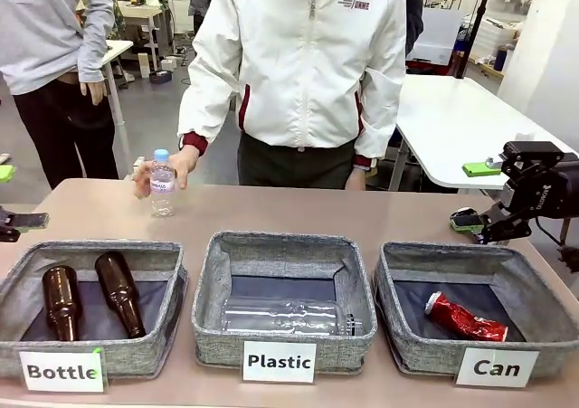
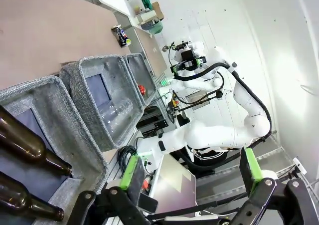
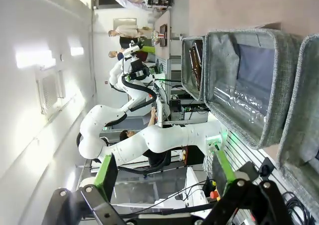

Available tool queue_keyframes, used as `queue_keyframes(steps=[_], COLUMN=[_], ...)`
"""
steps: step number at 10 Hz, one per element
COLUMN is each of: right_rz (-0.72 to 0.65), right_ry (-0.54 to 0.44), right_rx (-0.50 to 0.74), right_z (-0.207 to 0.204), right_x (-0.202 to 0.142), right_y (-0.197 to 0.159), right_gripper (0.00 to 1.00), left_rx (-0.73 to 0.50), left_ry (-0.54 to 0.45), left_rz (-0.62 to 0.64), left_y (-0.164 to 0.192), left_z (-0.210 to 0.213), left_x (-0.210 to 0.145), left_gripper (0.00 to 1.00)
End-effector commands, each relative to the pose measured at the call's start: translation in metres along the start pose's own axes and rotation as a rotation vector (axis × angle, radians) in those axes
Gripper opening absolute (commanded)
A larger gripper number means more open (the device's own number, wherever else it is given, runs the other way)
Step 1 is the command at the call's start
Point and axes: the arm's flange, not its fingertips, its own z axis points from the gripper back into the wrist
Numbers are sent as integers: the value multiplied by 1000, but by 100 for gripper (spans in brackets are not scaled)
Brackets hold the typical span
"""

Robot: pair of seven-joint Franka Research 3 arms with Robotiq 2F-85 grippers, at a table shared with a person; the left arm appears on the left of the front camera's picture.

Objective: Sort the can waste into the basket.
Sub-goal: Pick up the can waste from the table and place it in the right Fabric basket.

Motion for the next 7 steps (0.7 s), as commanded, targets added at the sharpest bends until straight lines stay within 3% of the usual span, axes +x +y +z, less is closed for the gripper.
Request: queue_keyframes(steps=[1, 2, 4, 5, 6, 7], right_rz=[-83, -95, -126, -205, -282, -376], right_ry=[-169, -290, -440, -578, -678, -706], right_rx=[-247, -436, -905, -1240, -1456, -1584], right_z=[-11, -19, -21, -9, -2, 8], right_x=[-3, 14, 42, 51, 53, 57], right_y=[9, 21, 47, 57, 65, 68], right_gripper=[100, 100, 100, 100, 100, 100], left_rx=[-4, -4, -4, -4, -4, -4], left_ry=[16, 16, 16, 16, 16, 16], left_rz=[2, 2, 2, 2, 2, 2], left_y=[-2, -2, -2, -2, -2, -2], left_z=[1, 1, 1, 1, 1, 1], left_x=[-4, -4, -4, -4, -4, -4], left_gripper=[100, 100, 100, 100, 100, 100])
